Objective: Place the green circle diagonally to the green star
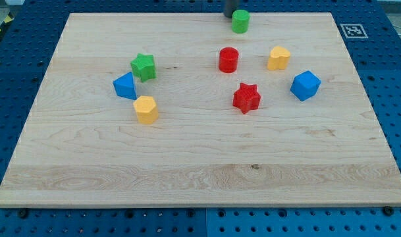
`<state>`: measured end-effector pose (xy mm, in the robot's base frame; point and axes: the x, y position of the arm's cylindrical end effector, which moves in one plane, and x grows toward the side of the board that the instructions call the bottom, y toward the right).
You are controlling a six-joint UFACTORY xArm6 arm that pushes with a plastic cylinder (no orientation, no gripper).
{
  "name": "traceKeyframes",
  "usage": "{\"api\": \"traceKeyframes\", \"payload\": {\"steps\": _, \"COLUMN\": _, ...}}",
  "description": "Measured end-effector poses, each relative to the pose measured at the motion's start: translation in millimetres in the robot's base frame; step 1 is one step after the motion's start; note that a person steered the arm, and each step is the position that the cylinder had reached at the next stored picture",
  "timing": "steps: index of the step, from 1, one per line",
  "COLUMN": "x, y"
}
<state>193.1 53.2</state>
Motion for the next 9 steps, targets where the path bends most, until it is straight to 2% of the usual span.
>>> {"api": "traceKeyframes", "payload": {"steps": 2, "x": 0, "y": -13}}
{"api": "traceKeyframes", "payload": {"steps": 9, "x": 1, "y": 53}}
